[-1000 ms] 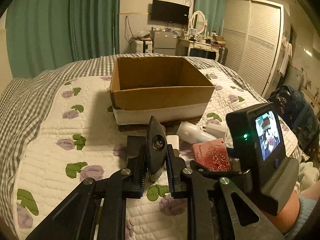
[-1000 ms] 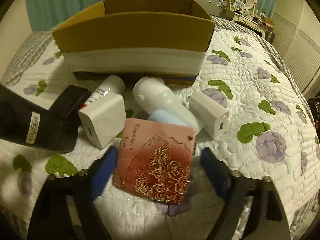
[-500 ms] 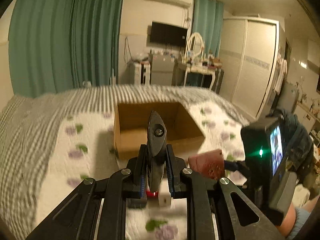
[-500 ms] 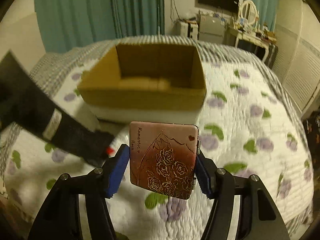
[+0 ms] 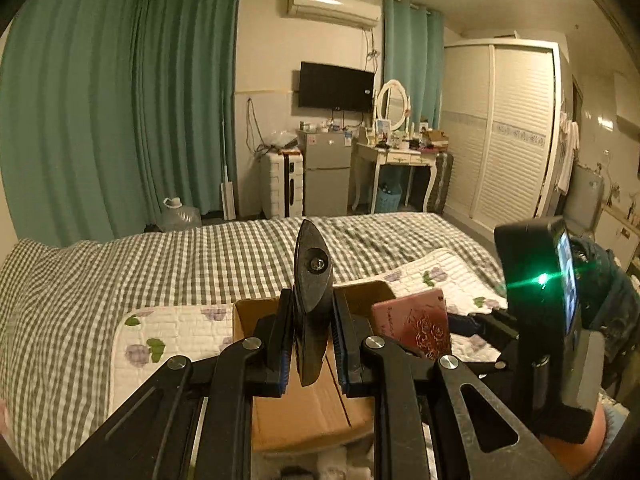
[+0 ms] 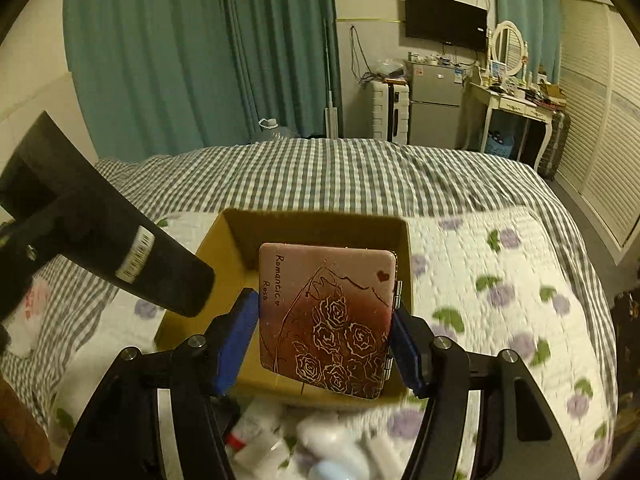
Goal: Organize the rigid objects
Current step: 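Carry both items over the cardboard box and open both tools to drop them, then grasp the black charger with the left tool while the right tool grasps the white power bank, then lower both held items into the box and open both tools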
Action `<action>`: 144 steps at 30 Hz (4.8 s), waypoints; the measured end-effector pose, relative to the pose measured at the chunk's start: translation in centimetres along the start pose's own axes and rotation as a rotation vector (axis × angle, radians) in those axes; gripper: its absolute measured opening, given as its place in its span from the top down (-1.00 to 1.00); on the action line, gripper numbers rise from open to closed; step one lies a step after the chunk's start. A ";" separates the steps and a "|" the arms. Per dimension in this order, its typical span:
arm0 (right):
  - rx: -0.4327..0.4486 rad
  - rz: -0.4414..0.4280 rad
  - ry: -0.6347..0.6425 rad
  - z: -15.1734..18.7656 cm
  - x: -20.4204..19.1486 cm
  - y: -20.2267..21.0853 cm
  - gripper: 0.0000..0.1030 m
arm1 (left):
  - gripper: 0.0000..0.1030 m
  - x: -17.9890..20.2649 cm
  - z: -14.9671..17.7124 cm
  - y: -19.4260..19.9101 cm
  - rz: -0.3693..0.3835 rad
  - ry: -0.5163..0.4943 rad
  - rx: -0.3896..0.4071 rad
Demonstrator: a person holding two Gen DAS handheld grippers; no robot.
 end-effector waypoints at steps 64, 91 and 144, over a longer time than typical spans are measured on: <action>-0.324 -0.016 0.279 19.3 7.3 -4.9 0.09 | -0.19 -1.9 24.1 -2.2 -0.123 0.139 -0.419; -0.234 -0.016 0.397 17.6 4.2 -2.2 0.57 | 0.24 -1.6 23.5 -0.2 -0.093 0.194 -0.403; -0.030 -0.084 0.210 -0.9 -1.1 -9.5 0.57 | 0.25 -7.5 6.8 -12.3 -0.115 0.104 -0.255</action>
Point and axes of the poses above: each gripper's, at about its wrist camera, not at the fingertips, and y roughly against the way its jaws point, x to its right, z to its underside, the point moved 10 cm from there along -y, roughly the way its jaws point, and after that the axes turned 15 degrees about z, right-handed, at the moved point
